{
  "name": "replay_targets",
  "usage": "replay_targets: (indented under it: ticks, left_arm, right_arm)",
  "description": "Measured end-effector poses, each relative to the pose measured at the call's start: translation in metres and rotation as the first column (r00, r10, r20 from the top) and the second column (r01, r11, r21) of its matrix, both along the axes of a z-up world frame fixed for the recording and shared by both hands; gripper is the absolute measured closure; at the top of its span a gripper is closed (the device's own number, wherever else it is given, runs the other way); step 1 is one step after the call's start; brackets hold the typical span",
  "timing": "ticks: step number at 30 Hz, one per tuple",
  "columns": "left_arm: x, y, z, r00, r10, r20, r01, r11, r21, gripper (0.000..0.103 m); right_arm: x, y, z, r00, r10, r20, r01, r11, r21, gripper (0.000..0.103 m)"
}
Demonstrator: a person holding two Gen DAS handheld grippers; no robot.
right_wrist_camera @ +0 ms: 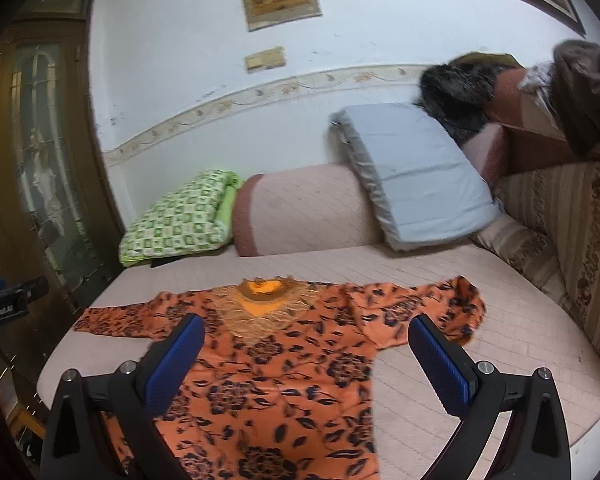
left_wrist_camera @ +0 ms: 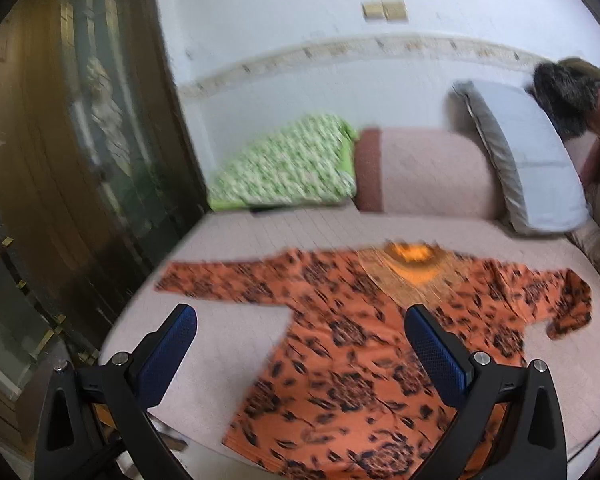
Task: Fold small clothes
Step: 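Grasp the sleeve cuff with the right gripper and lift it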
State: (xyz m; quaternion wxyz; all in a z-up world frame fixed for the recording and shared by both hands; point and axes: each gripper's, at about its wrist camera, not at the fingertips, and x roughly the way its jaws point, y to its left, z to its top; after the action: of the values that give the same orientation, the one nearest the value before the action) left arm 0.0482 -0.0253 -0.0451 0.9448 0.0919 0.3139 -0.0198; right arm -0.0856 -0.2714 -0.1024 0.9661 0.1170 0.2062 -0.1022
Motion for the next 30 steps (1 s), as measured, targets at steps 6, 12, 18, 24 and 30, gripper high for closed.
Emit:
replay_targets:
  ticks: [6, 12, 18, 24, 30]
  left_arm:
    - [0.039, -0.039, -0.054, 0.984, -0.080, -0.157, 0.072, 0.996, -0.058, 0.000]
    - [0.081, -0.097, -0.102, 0.966, -0.148, -0.212, 0.145, 0.989, -0.031, 0.000]
    - [0.124, -0.130, -0.149, 0.954, -0.167, -0.248, 0.170, 0.985, -0.009, 0.000]
    - [0.161, -0.119, -0.171, 0.971, -0.126, -0.204, 0.132, 0.991, 0.015, 0.000]
    - [0.185, -0.086, -0.194, 0.975, -0.077, -0.206, 0.080, 0.997, 0.005, 0.000]
  right_arm:
    - [-0.012, -0.088, -0.042, 0.982, -0.173, -0.074, 0.179, 0.980, 0.090, 0.000]
    - [-0.015, -0.173, -0.088, 0.948, -0.271, -0.166, 0.304, 0.924, 0.233, 0.000]
    - [0.023, -0.204, -0.121, 0.952, -0.227, -0.204, 0.291, 0.874, 0.390, 0.000]
    - [0.057, -0.212, -0.156, 0.932, -0.276, -0.236, 0.358, 0.809, 0.466, 0.000]
    - [0.097, -0.217, -0.171, 0.902, -0.310, -0.299, 0.417, 0.803, 0.426, 0.055]
